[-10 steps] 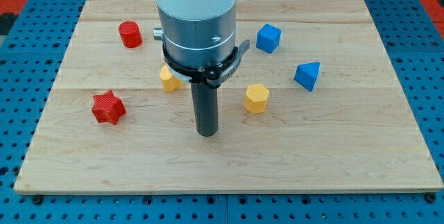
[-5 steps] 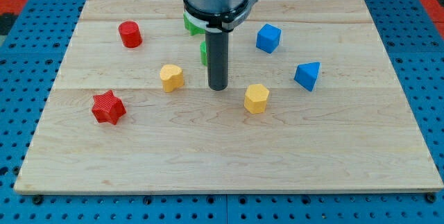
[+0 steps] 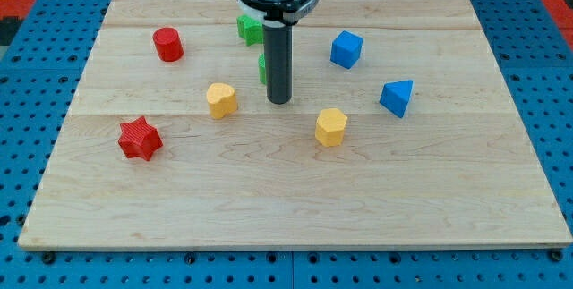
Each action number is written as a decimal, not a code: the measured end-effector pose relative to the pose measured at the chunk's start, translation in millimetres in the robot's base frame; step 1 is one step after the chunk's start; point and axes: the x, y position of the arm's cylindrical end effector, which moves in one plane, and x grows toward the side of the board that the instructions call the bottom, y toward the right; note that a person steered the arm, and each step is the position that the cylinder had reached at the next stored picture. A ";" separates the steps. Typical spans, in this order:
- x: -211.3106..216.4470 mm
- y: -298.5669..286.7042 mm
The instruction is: Push the green circle towards left
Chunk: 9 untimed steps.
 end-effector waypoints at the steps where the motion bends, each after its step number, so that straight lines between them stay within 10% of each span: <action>1: 18.2 -12.1; 5: -46.9 71.1; 9: -79.8 -54.8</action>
